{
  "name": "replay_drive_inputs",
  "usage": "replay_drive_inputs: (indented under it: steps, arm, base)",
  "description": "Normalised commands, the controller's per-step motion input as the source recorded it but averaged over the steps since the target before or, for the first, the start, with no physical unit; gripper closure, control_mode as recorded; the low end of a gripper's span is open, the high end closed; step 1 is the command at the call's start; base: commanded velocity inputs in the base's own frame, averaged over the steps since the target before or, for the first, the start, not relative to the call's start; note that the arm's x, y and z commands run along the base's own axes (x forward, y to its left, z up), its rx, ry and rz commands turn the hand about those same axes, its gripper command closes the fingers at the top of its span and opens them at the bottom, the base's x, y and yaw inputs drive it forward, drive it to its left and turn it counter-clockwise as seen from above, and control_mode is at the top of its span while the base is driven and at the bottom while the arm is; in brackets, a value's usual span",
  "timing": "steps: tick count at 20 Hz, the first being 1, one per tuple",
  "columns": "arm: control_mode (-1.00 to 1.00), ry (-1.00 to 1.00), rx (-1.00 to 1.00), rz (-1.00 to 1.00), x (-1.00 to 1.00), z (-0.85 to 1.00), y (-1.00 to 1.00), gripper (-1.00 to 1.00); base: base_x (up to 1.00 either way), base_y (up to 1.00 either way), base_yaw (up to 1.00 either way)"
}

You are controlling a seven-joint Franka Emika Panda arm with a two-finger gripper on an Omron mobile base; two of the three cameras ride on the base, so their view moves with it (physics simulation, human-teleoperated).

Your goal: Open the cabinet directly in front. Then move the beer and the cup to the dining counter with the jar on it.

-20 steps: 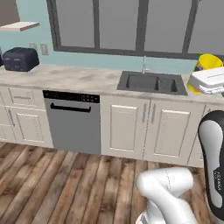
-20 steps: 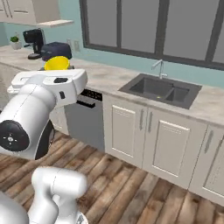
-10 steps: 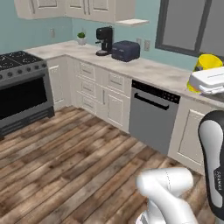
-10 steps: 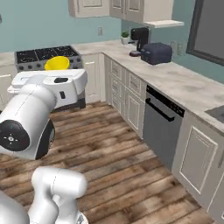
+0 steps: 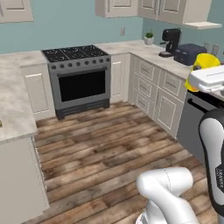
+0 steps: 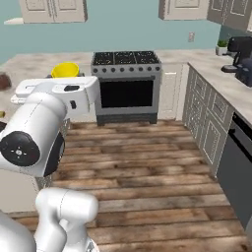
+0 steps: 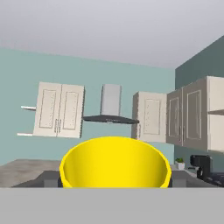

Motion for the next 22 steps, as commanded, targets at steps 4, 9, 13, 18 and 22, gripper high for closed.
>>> replay_drive_inputs:
  steps: [4,9,13,18,22]
  arm:
    - [1.0,0.0,0.0,0.0,0.0,0.0,0.0,1.0]
    - [1.0,0.0,0.0,0.0,0.0,0.0,0.0,1.0]
    - [1.0,0.0,0.0,0.0,0.0,0.0,0.0,1.0]
    - [1.0,0.0,0.0,0.0,0.0,0.0,0.0,1.0]
    - [1.0,0.0,0.0,0.0,0.0,0.0,0.0,1.0]
  base:
    - [0.84,-0.11,0.04]
    - [1.0,-0.12,0.01]
    - [1.0,-0.29,0.06]
    - [1.0,-0.48,0.24]
    - [1.0,-0.48,0.45]
